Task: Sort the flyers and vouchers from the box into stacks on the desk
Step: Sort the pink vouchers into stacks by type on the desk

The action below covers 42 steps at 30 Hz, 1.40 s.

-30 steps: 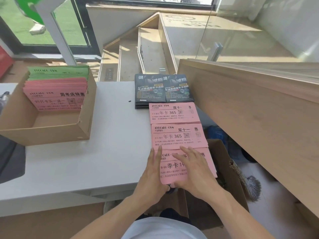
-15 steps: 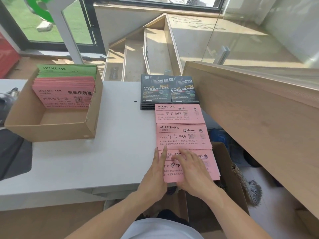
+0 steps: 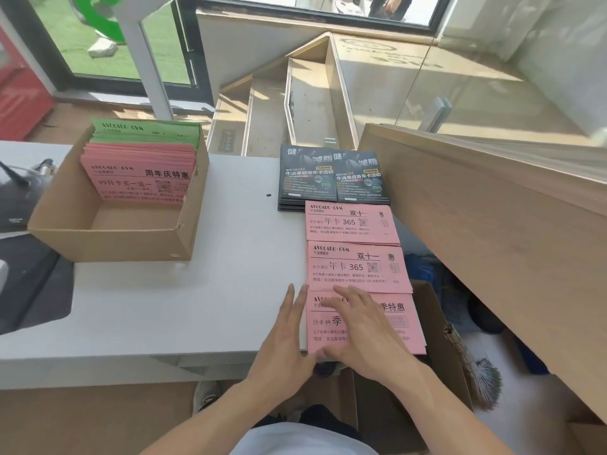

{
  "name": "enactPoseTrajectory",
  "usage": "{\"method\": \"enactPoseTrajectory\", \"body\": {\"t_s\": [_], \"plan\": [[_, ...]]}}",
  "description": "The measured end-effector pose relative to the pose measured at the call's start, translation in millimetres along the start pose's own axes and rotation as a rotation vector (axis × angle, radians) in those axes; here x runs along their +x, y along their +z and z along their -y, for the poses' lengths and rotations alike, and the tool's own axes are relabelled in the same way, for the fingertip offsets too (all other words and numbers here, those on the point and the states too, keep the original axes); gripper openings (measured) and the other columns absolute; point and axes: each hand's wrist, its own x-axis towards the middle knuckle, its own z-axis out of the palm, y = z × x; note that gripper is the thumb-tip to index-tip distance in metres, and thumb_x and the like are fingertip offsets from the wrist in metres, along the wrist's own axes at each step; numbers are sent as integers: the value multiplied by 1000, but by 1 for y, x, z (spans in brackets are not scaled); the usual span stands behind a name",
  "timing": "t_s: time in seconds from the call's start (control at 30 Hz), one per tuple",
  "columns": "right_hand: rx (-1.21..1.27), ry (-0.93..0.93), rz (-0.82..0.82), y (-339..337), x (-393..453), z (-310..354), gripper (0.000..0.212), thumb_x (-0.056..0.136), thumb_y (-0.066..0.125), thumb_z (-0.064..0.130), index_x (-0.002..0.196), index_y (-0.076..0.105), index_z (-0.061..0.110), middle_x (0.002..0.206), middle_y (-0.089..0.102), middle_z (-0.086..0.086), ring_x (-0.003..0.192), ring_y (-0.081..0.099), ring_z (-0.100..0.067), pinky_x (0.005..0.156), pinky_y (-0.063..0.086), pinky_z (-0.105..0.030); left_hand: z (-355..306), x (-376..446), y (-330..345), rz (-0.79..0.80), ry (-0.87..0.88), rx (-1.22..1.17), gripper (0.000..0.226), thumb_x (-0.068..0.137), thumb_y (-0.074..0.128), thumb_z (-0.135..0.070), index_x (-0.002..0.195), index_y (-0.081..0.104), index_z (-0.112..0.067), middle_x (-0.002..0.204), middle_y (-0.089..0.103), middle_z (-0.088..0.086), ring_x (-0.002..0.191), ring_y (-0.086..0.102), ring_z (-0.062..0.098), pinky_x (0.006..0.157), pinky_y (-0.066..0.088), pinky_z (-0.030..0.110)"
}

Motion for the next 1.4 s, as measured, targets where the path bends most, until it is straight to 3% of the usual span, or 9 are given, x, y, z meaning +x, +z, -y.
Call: {"method": "enactPoseTrajectory", "body": {"t_s": [0.1, 0.2, 0.43, 0.67, 0.9, 1.03, 1.2, 1.3, 1.4], "plan": [[33, -31, -36, -3, 20, 23, 71, 87, 66, 56, 148, 31, 45, 161, 19, 18, 149, 10, -7, 123, 14, -38, 6, -3, -24, -117, 23, 55, 92, 97, 62, -25, 145, -7, -62, 159, -15, -36, 147, 0, -12, 117, 18, 18], [84, -78, -86, -7, 48, 56, 65, 95, 58, 52, 152, 29, 42, 161, 23, 19, 148, 12, -4, 121, 12, -29, 18, 0, -59, -209, 34, 65, 85, 96, 63, -22, 150, 7, -56, 159, -4, -39, 146, 8, -16, 112, 12, 6], [111, -236, -153, -6, 123, 145, 65, 95, 61, 48, 153, 34, 37, 158, 33, 13, 146, 22, -6, 121, 25, -32, 52, 12, -159, -388, 71, 23, 76, 95, 65, -17, 154, 25, -41, 163, 17, -28, 148, 22, -6, 116, 23, 14], [65, -278, -185, -13, 205, 235, 79, 87, 71, 44, 155, 32, 33, 160, 31, 8, 146, 23, -11, 123, 20, -34, 100, 55, -284, -572, 238, 138, 68, 87, 71, -4, 149, 45, -14, 161, 34, -3, 149, 32, 13, 118, 34, 29], [-98, -234, -215, -11, 286, 295, 77, 95, 57, 52, 159, 19, 30, 167, 15, 5, 153, 9, -18, 125, 5, -35, 153, 128, -375, -297, -81, 660, 90, 95, 64, -31, 161, 3, -25, 169, -8, 4, 155, -13, 22, 127, 0, 42], [-309, -103, -196, 1, 307, 295, 83, 97, 53, 43, 161, 4, 22, 169, 3, 1, 155, -2, -20, 125, -5, -38, 172, 140, -370, -225, -123, 655, 98, 93, 64, -30, 161, -6, -24, 167, -19, 4, 153, -22, 24, 127, 5, 46], [-225, -123, -358, 11, 308, 291, 62, 97, 56, 29, 155, 35, 23, 163, 29, -2, 152, 20, -21, 125, 3, -34, 174, 142, -367, -305, -84, 521, 83, 94, 64, -30, 159, 13, -19, 169, -5, 5, 154, -16, 21, 126, 2, 38], [-136, -140, -462, 14, 308, 289, 43, 91, 64, 18, 134, 60, 22, 149, 51, -4, 142, 40, -25, 121, 27, -40, 174, 142, -369, -338, -66, 465, 77, 93, 65, -28, 156, 21, -18, 169, 0, 4, 155, -13, 19, 125, 0, 35], [-133, -176, -489, 14, 305, 289, 28, 81, 70, 11, 107, 68, 23, 120, 65, 3, 114, 54, -22, 100, 46, -38, 175, 142, -369, -345, -64, 430, 72, 93, 64, -24, 154, 26, -17, 169, 0, 2, 155, -13, 17, 127, 6, 37]]}}
